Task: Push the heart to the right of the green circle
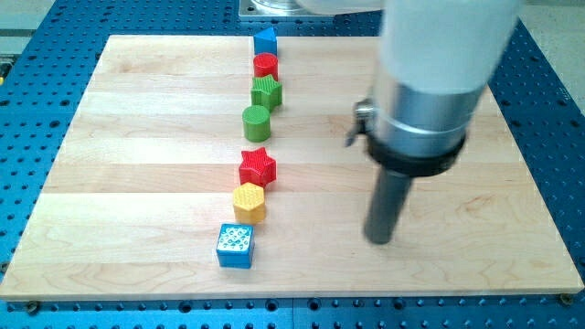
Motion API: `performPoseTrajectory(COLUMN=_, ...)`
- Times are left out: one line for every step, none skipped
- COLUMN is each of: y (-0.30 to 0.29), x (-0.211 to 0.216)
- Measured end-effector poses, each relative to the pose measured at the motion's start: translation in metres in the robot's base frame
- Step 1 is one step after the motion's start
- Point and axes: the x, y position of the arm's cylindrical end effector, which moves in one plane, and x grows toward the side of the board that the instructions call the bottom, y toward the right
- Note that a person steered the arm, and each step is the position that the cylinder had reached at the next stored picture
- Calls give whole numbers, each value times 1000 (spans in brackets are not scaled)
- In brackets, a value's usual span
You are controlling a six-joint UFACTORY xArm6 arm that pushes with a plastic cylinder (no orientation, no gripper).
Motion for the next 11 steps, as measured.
performPoseTrajectory(y=38, x=-102)
performPoseTrajectory(y=80, x=-210)
performPoseTrajectory(y=111, x=-268)
performPoseTrajectory(y=95, x=-276)
performPoseTrajectory(y=97, x=-298)
performPoseTrajectory(y=3, x=-260)
performPoseTrajectory(y=-62, x=-178)
performPoseTrajectory(y=-61, x=-163)
performPoseTrajectory(y=-67, x=-203)
performPoseTrajectory(y=-106, x=-167)
performPoseTrajectory(y=-110, x=-142)
